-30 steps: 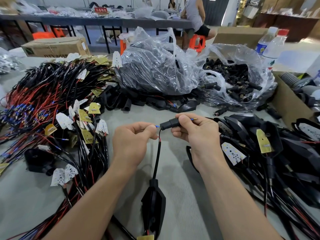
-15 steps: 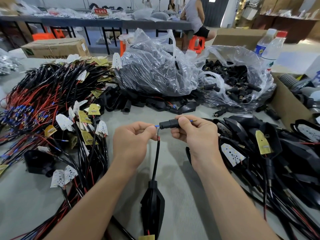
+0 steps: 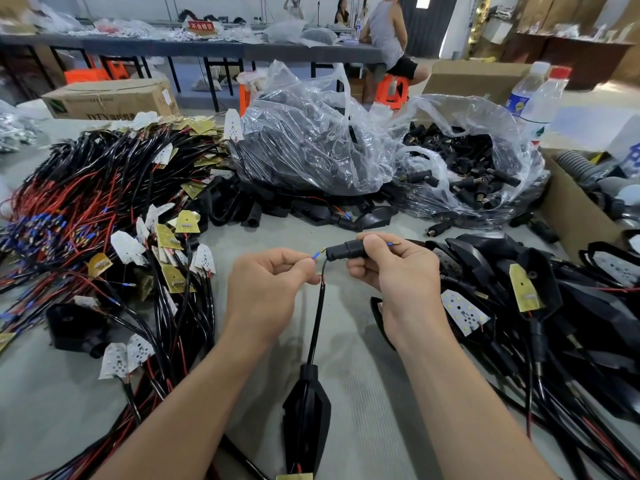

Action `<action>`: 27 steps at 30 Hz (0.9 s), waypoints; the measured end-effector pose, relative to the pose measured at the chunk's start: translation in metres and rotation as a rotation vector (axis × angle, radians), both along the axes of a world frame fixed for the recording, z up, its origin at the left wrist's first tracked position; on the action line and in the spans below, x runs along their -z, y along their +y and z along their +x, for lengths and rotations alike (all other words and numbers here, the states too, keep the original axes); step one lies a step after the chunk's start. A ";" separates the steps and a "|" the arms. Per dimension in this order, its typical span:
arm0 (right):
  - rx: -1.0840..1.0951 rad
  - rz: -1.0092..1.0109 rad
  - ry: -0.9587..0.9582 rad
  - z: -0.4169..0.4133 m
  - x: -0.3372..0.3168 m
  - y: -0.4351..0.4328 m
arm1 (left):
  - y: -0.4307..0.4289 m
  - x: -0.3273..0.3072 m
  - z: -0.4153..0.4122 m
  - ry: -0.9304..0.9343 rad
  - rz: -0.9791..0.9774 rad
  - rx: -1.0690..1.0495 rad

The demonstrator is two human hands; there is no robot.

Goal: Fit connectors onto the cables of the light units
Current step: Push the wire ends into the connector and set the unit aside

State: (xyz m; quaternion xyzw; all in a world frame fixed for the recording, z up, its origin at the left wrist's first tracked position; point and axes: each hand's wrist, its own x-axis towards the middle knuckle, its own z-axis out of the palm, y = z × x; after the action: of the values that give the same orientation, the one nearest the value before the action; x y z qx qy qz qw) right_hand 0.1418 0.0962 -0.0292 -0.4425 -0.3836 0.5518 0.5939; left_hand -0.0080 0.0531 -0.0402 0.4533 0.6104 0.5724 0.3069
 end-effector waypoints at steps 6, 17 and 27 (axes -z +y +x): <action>0.033 -0.007 0.057 -0.003 0.000 0.002 | 0.000 0.002 0.000 0.050 -0.042 0.079; -0.091 0.058 -0.076 0.007 -0.001 0.003 | -0.003 0.000 0.000 0.111 -0.006 0.022; -0.035 0.103 -0.119 0.005 0.000 0.003 | -0.012 0.000 0.005 0.329 0.048 0.017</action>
State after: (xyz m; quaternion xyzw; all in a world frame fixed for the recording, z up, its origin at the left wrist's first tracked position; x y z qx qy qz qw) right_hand 0.1463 0.0993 -0.0296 -0.4364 -0.4536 0.5146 0.5822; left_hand -0.0031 0.0415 -0.0404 0.5532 0.6348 0.5022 0.1968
